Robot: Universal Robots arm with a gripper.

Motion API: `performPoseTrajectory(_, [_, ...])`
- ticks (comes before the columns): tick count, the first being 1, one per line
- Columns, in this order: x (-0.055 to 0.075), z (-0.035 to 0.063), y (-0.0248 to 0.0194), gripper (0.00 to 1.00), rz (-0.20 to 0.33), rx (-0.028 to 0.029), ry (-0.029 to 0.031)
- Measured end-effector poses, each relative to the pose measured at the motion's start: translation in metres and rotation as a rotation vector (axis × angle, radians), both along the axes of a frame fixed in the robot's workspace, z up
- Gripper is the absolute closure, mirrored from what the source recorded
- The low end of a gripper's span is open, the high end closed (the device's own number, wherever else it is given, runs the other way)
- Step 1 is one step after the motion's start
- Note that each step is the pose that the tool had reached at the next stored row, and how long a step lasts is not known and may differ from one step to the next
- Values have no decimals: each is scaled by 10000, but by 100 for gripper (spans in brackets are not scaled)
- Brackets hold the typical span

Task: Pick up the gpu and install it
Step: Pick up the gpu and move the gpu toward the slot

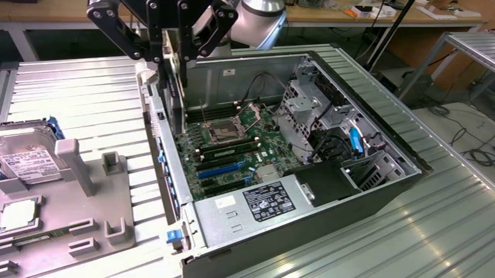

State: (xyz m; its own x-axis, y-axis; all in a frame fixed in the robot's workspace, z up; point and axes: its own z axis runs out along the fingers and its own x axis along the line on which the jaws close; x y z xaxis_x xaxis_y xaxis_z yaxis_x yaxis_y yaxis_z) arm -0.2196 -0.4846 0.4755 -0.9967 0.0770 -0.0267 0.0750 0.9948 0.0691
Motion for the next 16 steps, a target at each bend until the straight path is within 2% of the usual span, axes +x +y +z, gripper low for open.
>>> performPoseTrajectory(16, [370, 0, 0, 73, 1, 0, 0])
